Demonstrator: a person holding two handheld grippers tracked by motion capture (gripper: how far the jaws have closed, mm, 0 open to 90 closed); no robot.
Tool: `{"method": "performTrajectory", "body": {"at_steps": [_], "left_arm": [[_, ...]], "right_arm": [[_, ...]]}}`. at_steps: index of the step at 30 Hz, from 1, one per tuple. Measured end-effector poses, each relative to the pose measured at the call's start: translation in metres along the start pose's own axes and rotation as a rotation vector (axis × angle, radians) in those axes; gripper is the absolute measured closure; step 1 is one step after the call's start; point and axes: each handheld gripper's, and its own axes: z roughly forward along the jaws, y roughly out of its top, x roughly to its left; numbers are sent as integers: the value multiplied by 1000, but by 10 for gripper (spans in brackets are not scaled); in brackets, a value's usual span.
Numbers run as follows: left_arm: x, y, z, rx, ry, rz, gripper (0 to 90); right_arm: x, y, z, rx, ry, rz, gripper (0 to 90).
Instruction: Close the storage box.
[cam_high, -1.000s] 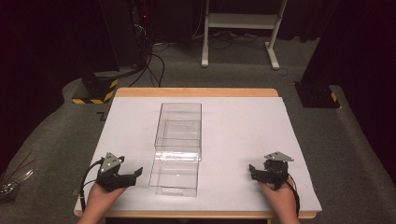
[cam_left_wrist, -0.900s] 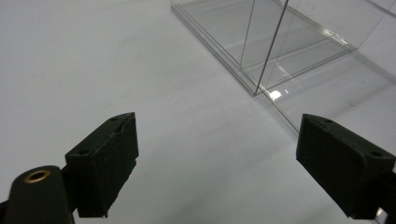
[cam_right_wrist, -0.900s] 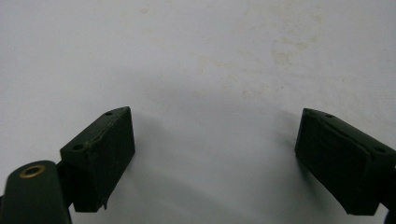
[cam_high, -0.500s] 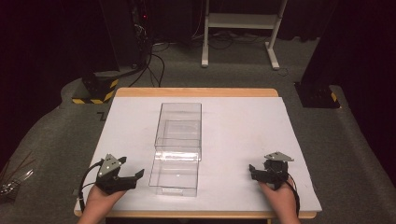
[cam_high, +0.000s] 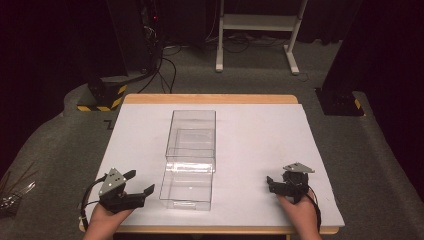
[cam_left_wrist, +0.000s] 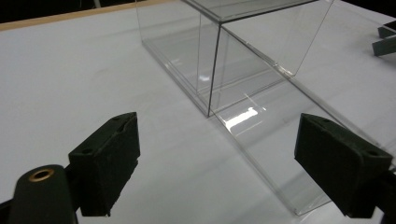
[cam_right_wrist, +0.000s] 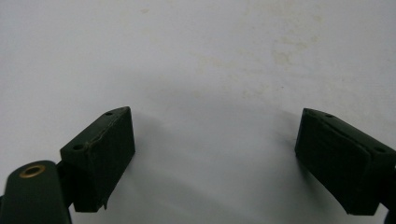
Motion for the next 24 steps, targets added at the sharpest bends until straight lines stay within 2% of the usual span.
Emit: {"method": "performTrajectory", "body": {"at_steps": [4,12,17,24], "left_arm": [[-4,-2,-5,-15,-24,-19,147],[-15,0,-15,-55,-58,-18,148],[-22,4,-17,-94,-106,-27,148],[-30,1,-10,-72,-133,-20,148]], "right_arm": [[0,0,0,0,0,0,118],[0,0,0,0,0,0,118],[0,0,0,0,0,0,118],[0,0,0,0,0,0,118]]}}
